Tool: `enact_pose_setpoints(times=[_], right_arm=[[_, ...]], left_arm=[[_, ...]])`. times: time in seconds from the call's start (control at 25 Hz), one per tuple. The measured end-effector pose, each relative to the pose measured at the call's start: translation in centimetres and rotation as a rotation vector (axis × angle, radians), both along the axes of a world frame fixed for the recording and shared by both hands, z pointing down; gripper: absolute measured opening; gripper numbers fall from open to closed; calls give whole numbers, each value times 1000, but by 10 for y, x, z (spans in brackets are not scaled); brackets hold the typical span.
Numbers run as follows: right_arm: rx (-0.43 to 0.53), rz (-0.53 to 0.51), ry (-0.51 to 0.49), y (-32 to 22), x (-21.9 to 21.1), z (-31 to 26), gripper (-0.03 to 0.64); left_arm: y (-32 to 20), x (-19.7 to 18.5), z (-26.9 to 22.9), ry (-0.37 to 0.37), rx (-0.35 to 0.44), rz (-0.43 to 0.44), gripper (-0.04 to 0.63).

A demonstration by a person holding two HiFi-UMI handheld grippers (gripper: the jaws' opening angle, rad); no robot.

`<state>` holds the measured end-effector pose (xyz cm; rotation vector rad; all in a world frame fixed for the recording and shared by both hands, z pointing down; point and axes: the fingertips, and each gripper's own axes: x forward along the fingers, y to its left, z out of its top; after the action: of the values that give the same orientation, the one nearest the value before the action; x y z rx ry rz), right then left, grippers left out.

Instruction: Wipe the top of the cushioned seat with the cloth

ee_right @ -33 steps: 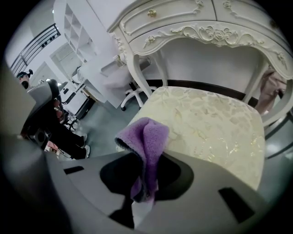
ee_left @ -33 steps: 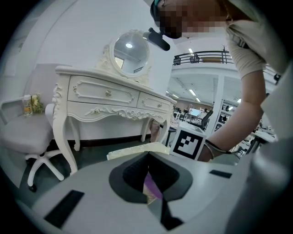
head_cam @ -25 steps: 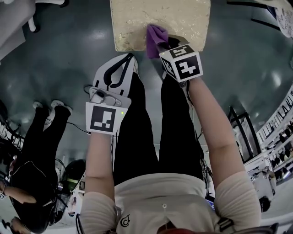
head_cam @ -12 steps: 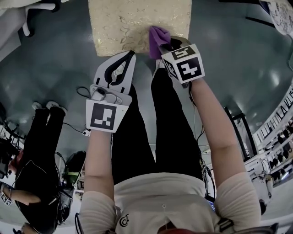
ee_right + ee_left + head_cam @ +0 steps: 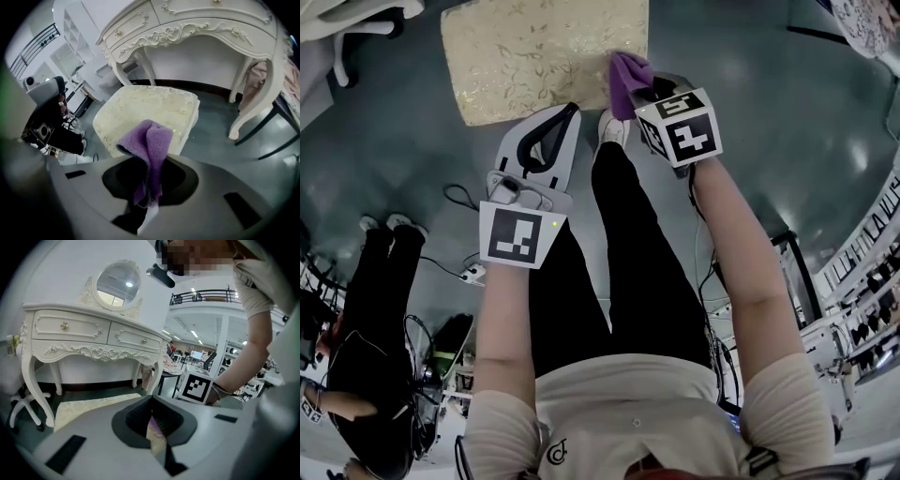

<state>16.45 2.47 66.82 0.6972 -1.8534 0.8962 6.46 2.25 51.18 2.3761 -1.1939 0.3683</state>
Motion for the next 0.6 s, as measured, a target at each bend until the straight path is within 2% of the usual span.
enact_pose_setpoints(times=[0.12,0.32,0.52,0.6], right_arm=[[-9,3,8,-2,12,3,83],[-14,28,35,-4,28,8,81],[-8,39,99,-5,44,8,78],[1,43,115,-4,47,1,78]], left_arm=[[-2,15,-3,6,5,0,14],[3,30,-3,-28,23,48,14],[7,24,-11,-13,26,19,14],[9,20,-17,-26,37,36,14]])
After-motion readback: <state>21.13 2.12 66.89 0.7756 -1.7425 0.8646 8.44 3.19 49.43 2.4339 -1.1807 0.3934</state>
